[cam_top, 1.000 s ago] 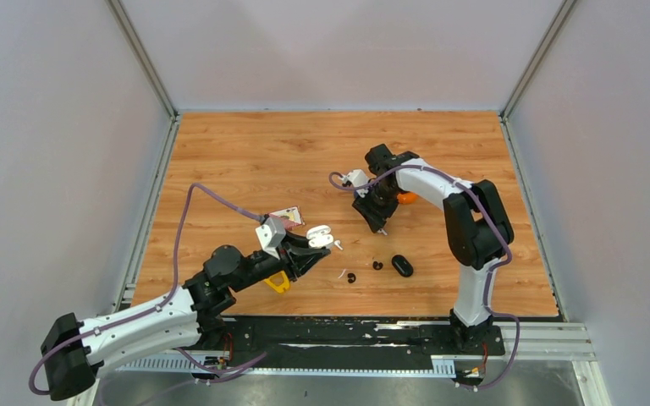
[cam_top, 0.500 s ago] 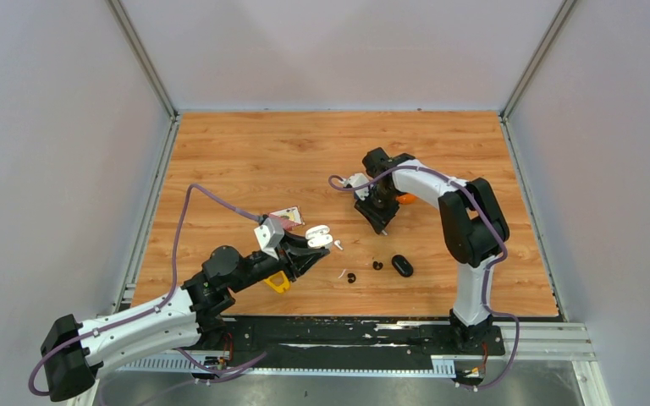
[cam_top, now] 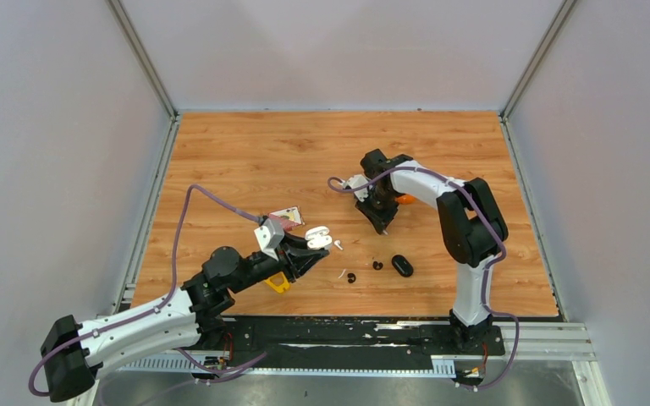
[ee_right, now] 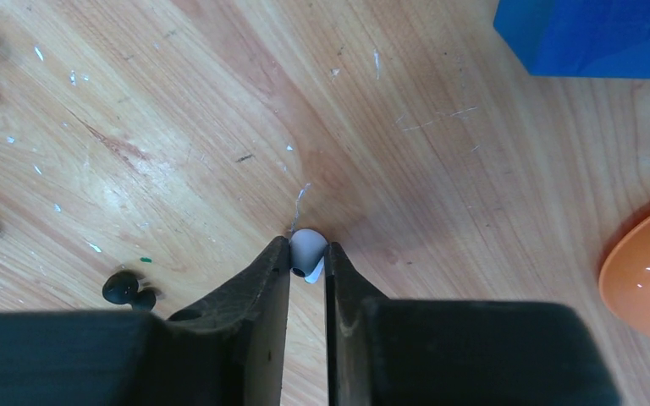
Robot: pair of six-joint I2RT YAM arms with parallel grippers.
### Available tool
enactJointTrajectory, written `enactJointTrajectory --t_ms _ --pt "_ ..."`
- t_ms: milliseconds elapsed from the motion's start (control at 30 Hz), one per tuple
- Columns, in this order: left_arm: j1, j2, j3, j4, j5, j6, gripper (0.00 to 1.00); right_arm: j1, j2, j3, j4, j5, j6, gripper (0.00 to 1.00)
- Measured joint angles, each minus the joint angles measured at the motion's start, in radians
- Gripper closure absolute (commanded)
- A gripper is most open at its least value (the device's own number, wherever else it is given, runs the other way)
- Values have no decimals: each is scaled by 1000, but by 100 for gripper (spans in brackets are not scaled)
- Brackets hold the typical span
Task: Insert the wireless bluetooth earbuds into the charging case
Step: Pick up the earbud from the center of the board, then place the earbud in the charging case.
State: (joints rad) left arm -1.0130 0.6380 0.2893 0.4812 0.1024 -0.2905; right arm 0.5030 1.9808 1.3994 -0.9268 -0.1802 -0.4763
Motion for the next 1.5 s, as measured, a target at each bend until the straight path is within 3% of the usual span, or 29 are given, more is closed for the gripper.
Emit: enactJointTrajectory --t_ms 333,600,1000,1233,1500 --pt "0 -6 -1 -29 0 1 100 0 -35 0 -27 -10 4 90" --pt "0 91 0 -17 1 4 100 -11 -275 50 -89 -119 4 90" --pt "0 314 33 175 -8 -16 100 -64 -583 169 -89 -564 27 87" --pt "0 440 70 329 -29 -21 100 -63 -658 148 129 -843 192 86" --pt "0 528 166 494 -32 -45 100 -63 -655 46 460 -980 451 86"
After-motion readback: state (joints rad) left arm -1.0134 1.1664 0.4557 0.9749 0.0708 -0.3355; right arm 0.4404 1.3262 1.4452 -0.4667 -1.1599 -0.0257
